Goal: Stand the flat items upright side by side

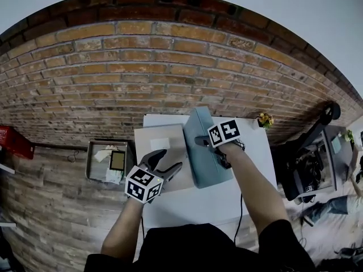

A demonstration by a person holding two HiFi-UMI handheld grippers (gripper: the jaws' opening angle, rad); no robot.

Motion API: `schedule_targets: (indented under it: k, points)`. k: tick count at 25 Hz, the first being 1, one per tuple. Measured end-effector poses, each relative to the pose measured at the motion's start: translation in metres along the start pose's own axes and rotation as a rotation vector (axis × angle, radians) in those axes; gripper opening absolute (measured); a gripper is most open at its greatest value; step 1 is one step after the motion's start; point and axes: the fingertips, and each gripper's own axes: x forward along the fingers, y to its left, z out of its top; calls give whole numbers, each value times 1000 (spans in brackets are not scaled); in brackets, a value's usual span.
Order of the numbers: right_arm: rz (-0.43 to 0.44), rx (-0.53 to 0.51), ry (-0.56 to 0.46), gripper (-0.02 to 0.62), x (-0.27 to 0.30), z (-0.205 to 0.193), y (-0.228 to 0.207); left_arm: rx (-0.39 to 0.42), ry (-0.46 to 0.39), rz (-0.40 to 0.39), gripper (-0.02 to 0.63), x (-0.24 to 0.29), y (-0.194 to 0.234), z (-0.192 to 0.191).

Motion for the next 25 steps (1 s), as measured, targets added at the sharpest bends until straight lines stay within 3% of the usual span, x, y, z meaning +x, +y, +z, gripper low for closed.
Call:
schedule_targets:
  k: [2,7,11,20,25]
  points:
    - [-25,-63,34,392,3,1,1,-5,5,0,308,-2,0,-4]
    - [-48,-124,75,382,6,-5,4,-25,12,2,295,-5,0,-11]
    - [-2,-127,47,343,0,-7,6,-27,11,7,285,-4,-3,-12]
    - [18,-114,-164,333,-54,-14,-23,-21,20,19,275,19,-25,-6]
    - [60,-52,-295,333,-85,-30,-46,-24,35,21,275,42,-46,-5]
